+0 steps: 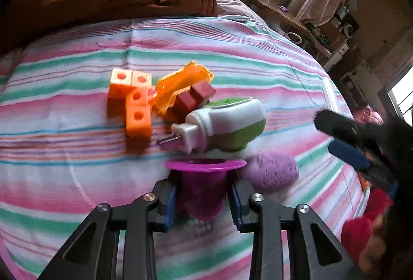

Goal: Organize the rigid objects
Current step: 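Grasp the purple cup with the left gripper and lift it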

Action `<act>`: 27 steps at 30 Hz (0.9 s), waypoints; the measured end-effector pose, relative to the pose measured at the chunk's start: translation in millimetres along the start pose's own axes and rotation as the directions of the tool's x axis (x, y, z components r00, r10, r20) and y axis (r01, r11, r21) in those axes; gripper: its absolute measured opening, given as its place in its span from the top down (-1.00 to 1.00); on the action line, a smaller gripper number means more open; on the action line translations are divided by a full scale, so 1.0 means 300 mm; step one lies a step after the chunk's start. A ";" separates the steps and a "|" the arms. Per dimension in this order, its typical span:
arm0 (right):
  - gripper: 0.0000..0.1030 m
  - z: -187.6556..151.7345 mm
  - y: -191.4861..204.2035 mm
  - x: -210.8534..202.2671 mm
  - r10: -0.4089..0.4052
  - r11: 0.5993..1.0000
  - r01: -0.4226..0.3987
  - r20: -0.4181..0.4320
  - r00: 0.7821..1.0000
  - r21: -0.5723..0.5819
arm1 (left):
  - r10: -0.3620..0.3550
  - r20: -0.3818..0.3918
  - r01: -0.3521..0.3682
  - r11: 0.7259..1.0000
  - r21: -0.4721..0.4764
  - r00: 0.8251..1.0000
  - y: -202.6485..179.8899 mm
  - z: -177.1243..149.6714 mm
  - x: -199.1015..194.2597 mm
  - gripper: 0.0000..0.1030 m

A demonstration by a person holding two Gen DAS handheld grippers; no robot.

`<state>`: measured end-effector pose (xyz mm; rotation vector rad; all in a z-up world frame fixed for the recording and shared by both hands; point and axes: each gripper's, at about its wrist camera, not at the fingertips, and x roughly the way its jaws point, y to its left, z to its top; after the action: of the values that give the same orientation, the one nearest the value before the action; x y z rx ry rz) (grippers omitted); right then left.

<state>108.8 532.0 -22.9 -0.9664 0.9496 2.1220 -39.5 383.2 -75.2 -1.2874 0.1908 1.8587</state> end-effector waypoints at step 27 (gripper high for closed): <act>-0.80 -0.056 0.200 0.075 0.045 0.971 -0.071 -0.118 0.992 -0.227 | 0.024 0.132 -0.039 0.993 0.113 0.991 0.106 -0.396 -0.276 0.37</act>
<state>57.4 490.6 -27.9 -1.1970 0.8048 2.2845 30.5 252.6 -71.6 -1.0866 0.2460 1.9224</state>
